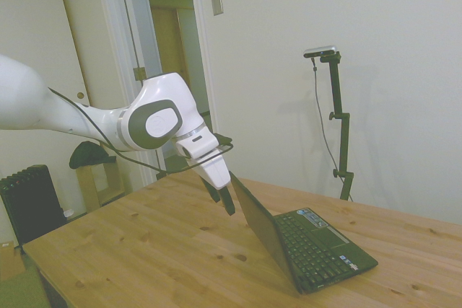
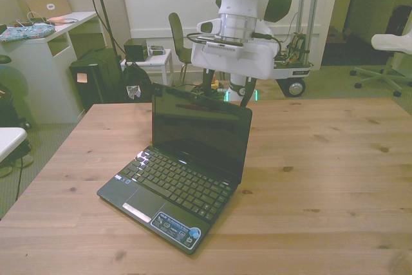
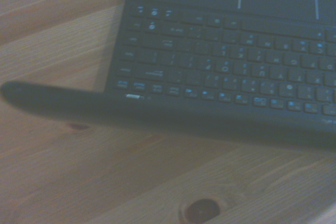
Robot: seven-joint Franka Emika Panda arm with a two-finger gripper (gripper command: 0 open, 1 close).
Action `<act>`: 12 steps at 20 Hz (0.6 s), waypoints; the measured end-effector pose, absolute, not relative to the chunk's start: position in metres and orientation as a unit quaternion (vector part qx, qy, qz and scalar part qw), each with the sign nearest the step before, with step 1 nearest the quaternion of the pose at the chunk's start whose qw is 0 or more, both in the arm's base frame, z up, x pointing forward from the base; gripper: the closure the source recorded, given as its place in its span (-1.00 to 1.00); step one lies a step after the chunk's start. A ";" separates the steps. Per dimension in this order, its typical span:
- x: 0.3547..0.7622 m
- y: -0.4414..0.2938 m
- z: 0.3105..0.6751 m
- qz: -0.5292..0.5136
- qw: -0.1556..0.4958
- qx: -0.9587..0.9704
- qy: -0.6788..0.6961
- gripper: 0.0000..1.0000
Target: Close the laptop
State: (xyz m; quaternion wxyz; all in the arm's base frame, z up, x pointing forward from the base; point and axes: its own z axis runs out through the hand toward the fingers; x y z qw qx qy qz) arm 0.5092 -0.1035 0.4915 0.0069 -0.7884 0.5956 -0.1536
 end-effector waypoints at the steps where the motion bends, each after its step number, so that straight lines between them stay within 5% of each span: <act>1: 0.508 -0.108 0.492 -0.153 0.008 -0.783 0.602 1.00; 12: 0.505 -0.137 0.497 -0.154 0.009 -0.762 0.629 1.00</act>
